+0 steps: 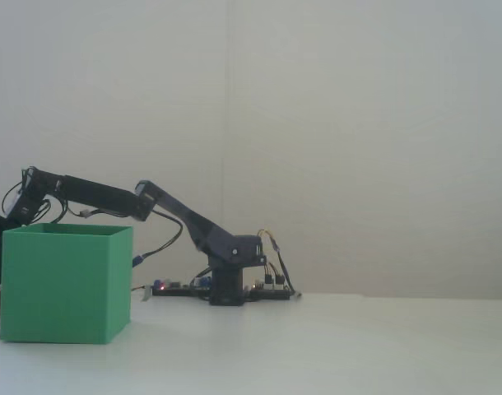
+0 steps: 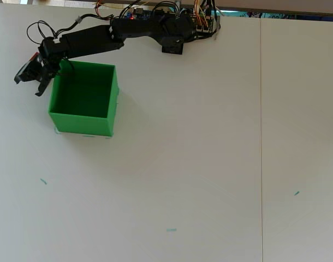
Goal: Grasp a red block and put it in the green bin.
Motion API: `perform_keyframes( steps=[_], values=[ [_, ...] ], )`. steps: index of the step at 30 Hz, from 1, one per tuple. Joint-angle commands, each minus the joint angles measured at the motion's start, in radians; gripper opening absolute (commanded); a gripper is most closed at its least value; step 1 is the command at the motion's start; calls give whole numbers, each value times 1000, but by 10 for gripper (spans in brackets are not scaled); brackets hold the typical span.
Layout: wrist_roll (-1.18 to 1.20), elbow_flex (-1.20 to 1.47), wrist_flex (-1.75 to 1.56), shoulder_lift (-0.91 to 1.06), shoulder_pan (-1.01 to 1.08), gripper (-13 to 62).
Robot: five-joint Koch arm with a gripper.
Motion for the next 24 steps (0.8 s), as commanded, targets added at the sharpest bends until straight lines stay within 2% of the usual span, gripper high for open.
perform_keyframes(
  steps=[1,13,18,24],
  values=[
    [6,-31,44,63,-23,331],
    [-2,58,101,140,-48,332],
    [-112,100,17,144,28,329],
    [-135,143,5,143,38,329]
  ],
)
